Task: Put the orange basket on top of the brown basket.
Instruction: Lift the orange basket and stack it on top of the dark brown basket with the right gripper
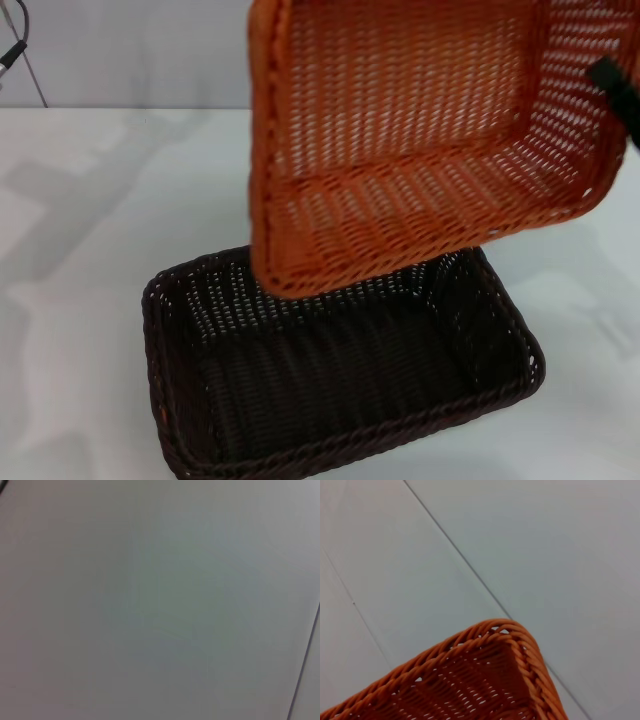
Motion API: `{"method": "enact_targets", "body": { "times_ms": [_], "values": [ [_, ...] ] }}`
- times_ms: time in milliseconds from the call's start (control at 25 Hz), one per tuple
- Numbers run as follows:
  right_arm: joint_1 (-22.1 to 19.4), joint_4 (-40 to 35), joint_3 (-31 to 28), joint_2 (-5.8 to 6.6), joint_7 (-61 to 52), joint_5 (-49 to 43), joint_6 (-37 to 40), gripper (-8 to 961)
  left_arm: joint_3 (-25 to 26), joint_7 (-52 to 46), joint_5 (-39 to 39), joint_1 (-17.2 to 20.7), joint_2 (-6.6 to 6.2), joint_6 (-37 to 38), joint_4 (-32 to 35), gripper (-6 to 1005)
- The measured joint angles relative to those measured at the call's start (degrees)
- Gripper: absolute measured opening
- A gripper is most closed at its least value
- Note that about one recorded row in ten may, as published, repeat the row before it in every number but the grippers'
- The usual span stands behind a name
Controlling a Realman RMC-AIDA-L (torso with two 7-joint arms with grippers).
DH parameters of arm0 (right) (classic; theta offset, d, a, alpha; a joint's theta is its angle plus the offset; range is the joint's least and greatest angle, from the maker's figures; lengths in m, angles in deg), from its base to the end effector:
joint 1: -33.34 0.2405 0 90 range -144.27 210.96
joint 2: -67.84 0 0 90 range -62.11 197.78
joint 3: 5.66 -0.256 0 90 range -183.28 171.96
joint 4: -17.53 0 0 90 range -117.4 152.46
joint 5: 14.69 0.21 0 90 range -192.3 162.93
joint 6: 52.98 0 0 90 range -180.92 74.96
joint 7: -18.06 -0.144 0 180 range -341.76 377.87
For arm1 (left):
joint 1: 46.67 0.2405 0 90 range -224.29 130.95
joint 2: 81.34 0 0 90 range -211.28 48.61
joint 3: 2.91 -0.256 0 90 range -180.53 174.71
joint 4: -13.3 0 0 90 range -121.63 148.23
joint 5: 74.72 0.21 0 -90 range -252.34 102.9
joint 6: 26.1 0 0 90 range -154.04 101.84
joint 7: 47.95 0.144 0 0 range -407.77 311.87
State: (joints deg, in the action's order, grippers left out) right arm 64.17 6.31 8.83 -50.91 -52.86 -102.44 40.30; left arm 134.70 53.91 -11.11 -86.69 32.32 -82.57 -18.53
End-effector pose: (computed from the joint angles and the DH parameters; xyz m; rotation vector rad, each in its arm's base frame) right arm 0.2669 0.3343 0.0292 -1.8665 0.8563 1.5757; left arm -0.2181 0.4612 0.1179 -1.7636 -0.7160 -1.2161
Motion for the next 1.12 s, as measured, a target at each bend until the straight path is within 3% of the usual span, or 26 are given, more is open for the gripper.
{"method": "enact_targets", "body": {
  "times_ms": [360, 1120],
  "values": [
    [-0.2, 12.01, 4.5, -0.24, 6.44, -0.29, 1.51, 232, 0.01, 0.0, 1.63, -0.79, -0.37, 1.61, 0.02, 859],
    [-8.43, 18.34, 6.46, -0.4, 10.26, -3.35, 2.63, 259, -0.22, 0.0, 4.45, -2.62, -1.01, 5.23, -0.12, 859]
  ]
}}
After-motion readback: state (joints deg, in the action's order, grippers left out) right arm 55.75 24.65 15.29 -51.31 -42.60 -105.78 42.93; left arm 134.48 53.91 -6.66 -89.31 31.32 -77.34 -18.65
